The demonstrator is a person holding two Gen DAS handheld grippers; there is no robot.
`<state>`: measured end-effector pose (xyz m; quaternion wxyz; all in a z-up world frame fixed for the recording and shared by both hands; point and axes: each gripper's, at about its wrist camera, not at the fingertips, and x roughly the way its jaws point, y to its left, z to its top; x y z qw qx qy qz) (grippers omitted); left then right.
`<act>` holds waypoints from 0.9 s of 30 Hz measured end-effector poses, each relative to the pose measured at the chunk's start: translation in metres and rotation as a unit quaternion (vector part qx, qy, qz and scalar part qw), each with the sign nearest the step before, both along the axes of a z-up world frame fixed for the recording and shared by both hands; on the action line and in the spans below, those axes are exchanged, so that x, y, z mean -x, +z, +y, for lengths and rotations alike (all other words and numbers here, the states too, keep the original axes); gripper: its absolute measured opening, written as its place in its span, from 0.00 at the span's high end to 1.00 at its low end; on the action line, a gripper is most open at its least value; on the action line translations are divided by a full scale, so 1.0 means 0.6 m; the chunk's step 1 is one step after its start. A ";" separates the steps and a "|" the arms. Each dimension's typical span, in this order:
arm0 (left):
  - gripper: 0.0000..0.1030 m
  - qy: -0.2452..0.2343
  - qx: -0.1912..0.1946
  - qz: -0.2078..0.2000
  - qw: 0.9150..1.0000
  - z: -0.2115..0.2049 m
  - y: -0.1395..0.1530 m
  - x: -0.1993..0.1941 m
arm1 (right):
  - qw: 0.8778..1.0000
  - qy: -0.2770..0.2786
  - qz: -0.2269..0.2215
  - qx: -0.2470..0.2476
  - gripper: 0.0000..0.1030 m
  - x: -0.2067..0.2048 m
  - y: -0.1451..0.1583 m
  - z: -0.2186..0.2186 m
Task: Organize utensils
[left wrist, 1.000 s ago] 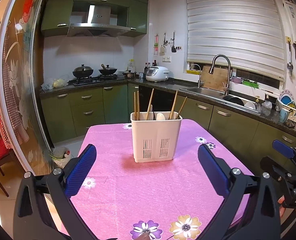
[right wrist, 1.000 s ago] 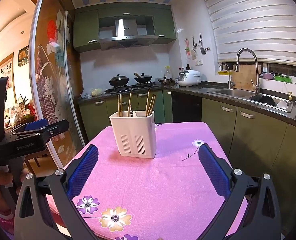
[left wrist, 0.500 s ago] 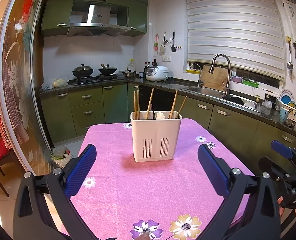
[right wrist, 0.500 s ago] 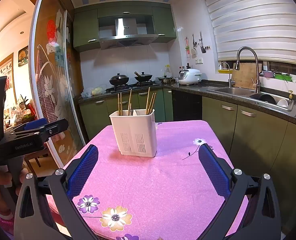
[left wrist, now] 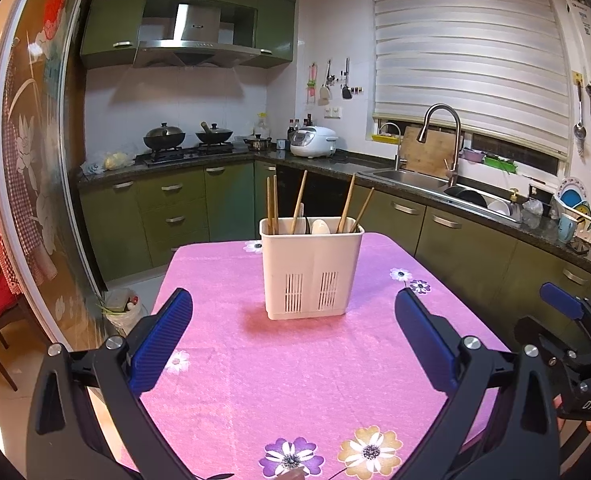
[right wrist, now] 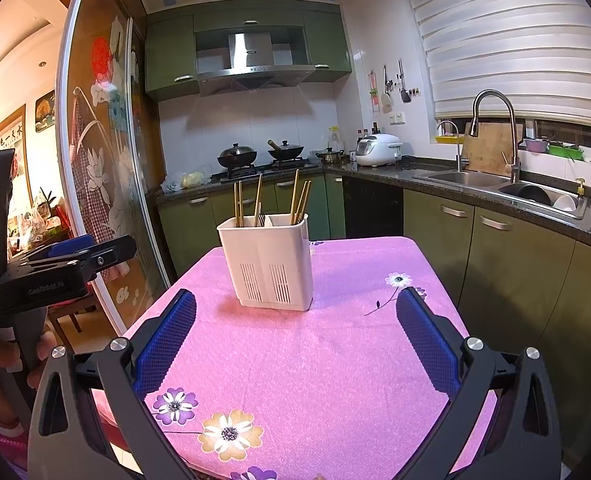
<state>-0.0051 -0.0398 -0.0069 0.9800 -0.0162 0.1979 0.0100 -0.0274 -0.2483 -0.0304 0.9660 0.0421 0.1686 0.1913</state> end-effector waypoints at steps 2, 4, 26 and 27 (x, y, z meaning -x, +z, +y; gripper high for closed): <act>0.06 0.002 0.000 0.002 1.000 0.001 -0.001 -0.002 | 1.000 0.000 0.001 0.000 0.04 -0.001 -0.002 0.000; 0.06 0.008 -0.005 0.003 1.000 0.000 -0.002 -0.003 | 1.000 0.000 0.002 0.001 0.04 -0.002 -0.004 0.002; 0.06 0.024 -0.018 -0.008 1.000 0.010 -0.006 0.000 | 1.000 0.000 0.006 -0.001 0.04 -0.005 -0.009 -0.001; 0.06 0.025 -0.020 -0.008 0.999 0.011 -0.004 -0.001 | 1.000 -0.001 0.005 -0.001 0.04 -0.005 -0.009 -0.001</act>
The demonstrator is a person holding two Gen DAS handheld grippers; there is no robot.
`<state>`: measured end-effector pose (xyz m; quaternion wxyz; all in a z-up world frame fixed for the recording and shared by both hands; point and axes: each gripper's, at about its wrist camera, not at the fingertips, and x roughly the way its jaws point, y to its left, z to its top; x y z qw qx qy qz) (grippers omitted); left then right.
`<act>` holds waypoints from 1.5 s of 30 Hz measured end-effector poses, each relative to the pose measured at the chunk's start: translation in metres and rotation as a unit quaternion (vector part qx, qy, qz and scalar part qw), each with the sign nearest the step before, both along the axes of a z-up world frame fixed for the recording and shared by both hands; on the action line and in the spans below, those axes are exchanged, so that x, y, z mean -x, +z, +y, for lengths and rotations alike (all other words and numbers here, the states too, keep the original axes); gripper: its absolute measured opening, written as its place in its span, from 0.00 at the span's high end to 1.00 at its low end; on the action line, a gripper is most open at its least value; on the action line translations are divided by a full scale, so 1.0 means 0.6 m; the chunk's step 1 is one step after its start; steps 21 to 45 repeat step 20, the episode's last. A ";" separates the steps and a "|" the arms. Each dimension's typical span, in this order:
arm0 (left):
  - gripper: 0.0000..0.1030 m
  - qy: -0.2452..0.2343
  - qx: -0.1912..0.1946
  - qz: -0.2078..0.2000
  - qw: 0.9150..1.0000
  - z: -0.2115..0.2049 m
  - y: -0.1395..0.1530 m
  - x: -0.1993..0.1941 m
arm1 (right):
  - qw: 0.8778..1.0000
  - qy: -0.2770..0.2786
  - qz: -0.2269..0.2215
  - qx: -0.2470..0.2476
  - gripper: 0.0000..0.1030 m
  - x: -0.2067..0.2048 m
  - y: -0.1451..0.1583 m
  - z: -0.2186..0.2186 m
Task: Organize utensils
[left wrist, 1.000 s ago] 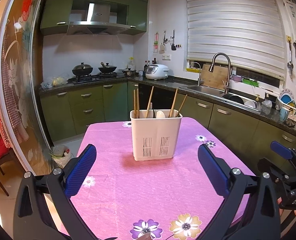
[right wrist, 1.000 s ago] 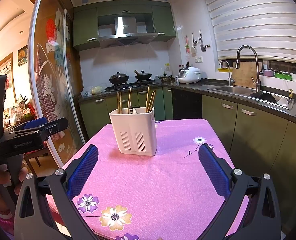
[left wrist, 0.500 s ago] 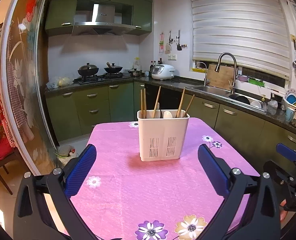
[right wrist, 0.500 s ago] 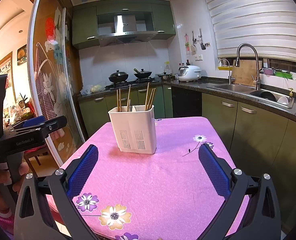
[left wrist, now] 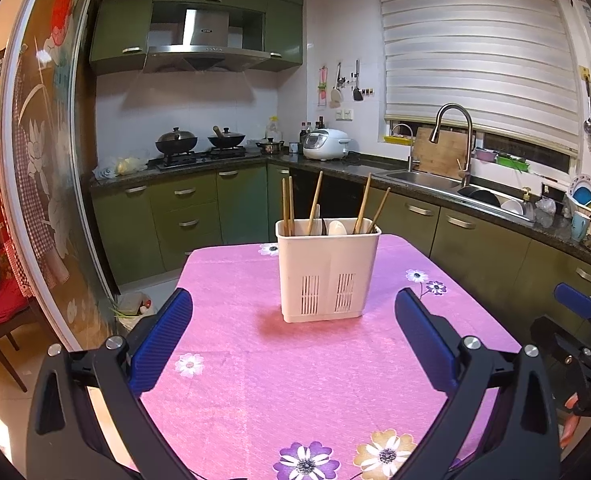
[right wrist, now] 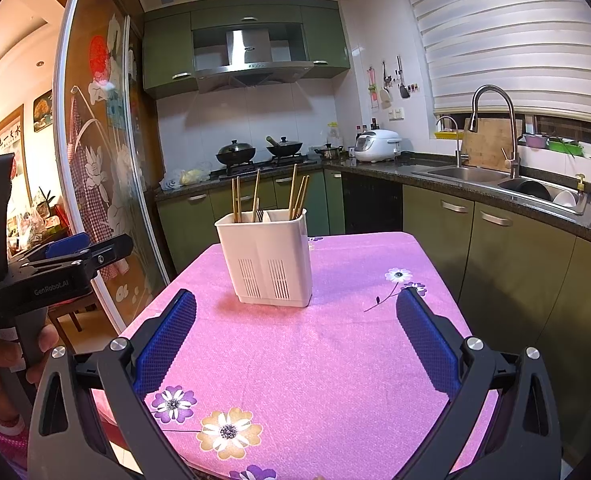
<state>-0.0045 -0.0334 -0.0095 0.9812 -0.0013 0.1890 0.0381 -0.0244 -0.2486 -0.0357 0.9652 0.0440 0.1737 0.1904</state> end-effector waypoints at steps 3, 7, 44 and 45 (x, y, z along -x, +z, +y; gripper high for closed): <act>0.06 -0.002 0.008 0.009 1.000 0.004 0.001 -0.005 | 1.000 0.000 0.000 0.000 0.04 0.000 0.000 0.000; 0.06 -0.001 0.006 0.012 1.000 0.005 -0.001 -0.007 | 1.000 0.000 0.000 0.000 0.04 0.000 0.000 0.000; 0.06 -0.005 0.007 0.024 1.000 0.005 -0.008 -0.012 | 1.000 -0.002 0.001 0.003 0.04 -0.003 -0.007 0.000; 0.06 -0.005 0.007 0.024 1.000 0.005 -0.008 -0.012 | 1.000 -0.002 0.001 0.003 0.04 -0.003 -0.007 0.000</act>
